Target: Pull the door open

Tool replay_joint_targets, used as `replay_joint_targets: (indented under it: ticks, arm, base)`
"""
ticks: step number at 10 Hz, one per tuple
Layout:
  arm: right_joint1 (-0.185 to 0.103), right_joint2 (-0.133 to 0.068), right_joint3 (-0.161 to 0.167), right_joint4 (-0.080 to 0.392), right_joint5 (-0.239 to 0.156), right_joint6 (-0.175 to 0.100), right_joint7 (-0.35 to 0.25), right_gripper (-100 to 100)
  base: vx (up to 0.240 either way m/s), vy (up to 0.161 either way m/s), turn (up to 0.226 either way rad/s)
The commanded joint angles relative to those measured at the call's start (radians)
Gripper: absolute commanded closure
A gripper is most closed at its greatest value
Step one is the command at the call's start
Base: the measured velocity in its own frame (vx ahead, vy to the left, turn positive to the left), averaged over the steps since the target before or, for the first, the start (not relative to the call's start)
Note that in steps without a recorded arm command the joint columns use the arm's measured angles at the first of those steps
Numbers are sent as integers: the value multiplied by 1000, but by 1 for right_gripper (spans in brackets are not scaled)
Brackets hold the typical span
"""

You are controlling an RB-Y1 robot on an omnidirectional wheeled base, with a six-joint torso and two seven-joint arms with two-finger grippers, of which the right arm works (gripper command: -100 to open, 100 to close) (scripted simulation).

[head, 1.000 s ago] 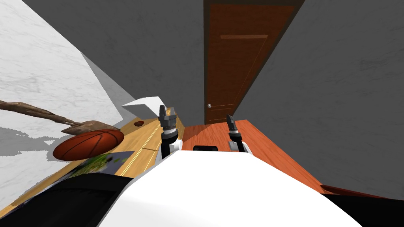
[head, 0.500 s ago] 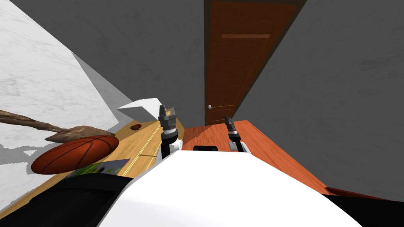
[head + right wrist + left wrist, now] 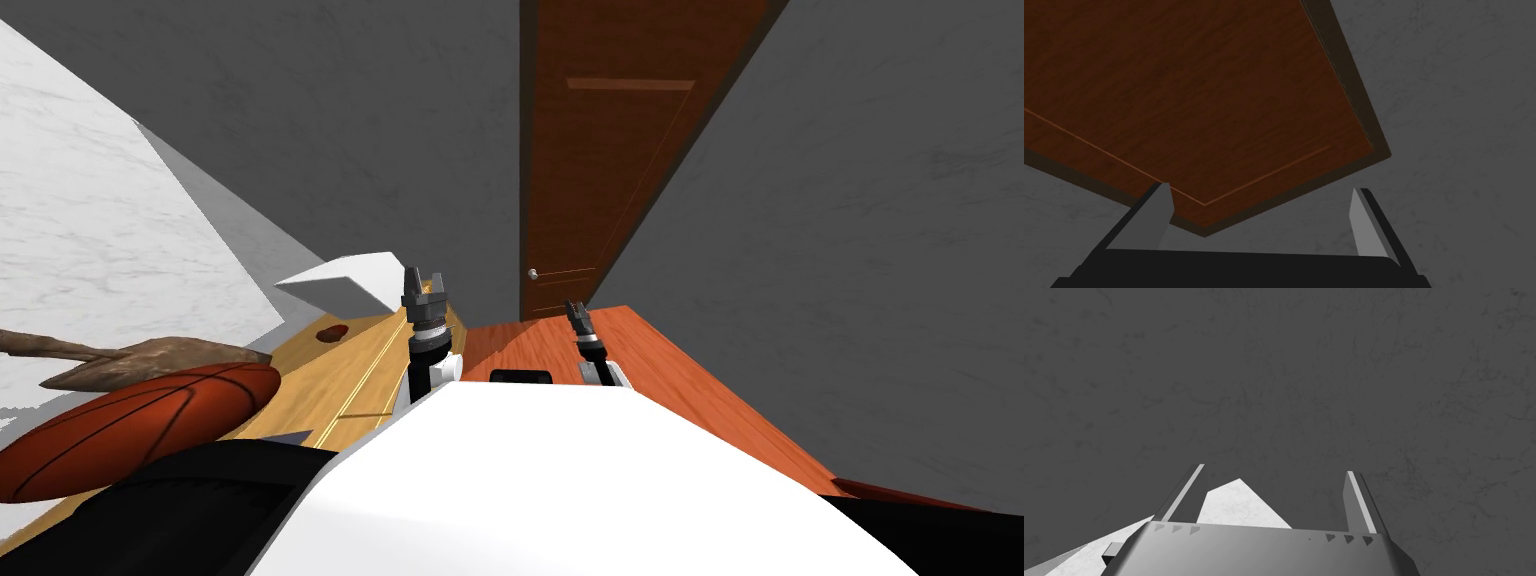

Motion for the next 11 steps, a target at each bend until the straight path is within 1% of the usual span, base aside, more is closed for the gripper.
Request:
replay_joint_targets:
  ticks: [1,7,8,11]
  arm:
    - [-11,-2,-5,36,15,-11,24,-100]
    - [-43,-8,-19,159,70,-44,106,-100]
    - [-53,-9,-24,199,88,-55,133,-100]
    - [-69,-11,-31,257,114,-71,172,-100]
  base:
    - [92,52,-29]
    - [94,52,-33]
    - [138,57,-58]
    - [120,53,-35]
